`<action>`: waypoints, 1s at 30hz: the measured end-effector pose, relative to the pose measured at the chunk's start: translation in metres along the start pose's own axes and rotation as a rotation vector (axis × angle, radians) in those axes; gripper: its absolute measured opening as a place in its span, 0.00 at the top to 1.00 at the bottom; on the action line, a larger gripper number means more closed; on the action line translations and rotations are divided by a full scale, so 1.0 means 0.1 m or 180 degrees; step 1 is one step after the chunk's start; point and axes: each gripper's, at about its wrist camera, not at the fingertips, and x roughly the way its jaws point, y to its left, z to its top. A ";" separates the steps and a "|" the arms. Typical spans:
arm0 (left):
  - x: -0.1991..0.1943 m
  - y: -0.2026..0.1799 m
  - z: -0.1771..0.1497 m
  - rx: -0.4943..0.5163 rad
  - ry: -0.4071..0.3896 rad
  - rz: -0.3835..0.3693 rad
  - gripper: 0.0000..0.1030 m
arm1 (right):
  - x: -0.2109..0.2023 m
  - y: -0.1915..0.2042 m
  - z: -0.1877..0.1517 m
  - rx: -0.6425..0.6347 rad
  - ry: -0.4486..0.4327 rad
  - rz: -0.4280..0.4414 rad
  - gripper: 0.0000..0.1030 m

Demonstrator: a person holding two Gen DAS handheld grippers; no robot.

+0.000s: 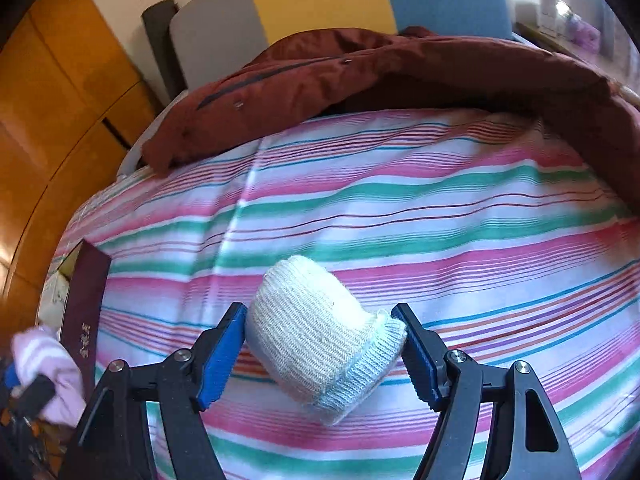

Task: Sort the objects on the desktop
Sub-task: 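Carry both socks over the gold tray and open both tools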

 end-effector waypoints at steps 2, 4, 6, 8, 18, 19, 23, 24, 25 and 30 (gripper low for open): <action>-0.09 0.15 -0.01 -0.0092 -0.0027 0.0061 0.60 | -0.02 0.12 -0.04 -0.0047 0.0020 0.0047 0.29; -0.19 0.30 -0.04 -0.0182 -0.0058 0.0119 0.60 | -0.04 0.25 -0.08 -0.0056 0.0036 0.0123 0.29; -0.25 0.40 -0.06 -0.0236 -0.0083 0.0162 0.60 | -0.04 0.38 -0.11 -0.0074 0.0053 0.0187 0.29; -0.32 0.52 -0.11 -0.0306 -0.0102 0.0209 0.60 | -0.08 0.55 -0.17 -0.0138 0.0051 0.0234 0.29; -0.50 0.94 -0.32 -0.0547 -0.0100 0.0370 0.59 | -0.25 1.29 -0.44 -0.0281 0.0005 0.0571 0.29; -0.52 0.97 -0.35 -0.0571 -0.0095 0.0385 0.59 | -0.26 1.35 -0.47 -0.0281 0.0002 0.0598 0.29; -0.57 1.12 -0.45 -0.0646 -0.0074 0.0438 0.59 | -0.33 1.58 -0.60 -0.0301 -0.0009 0.0726 0.29; -0.59 1.16 -0.47 -0.0675 -0.0071 0.0445 0.59 | -0.35 1.65 -0.63 -0.0324 -0.0018 0.0740 0.29; -0.62 1.21 -0.51 -0.0711 -0.0079 0.0468 0.59 | -0.35 1.71 -0.65 -0.0343 -0.0024 0.0759 0.29; -0.78 1.50 -0.61 -0.0915 -0.0130 0.0555 0.59 | -0.42 2.04 -0.74 -0.0428 -0.0057 0.0900 0.29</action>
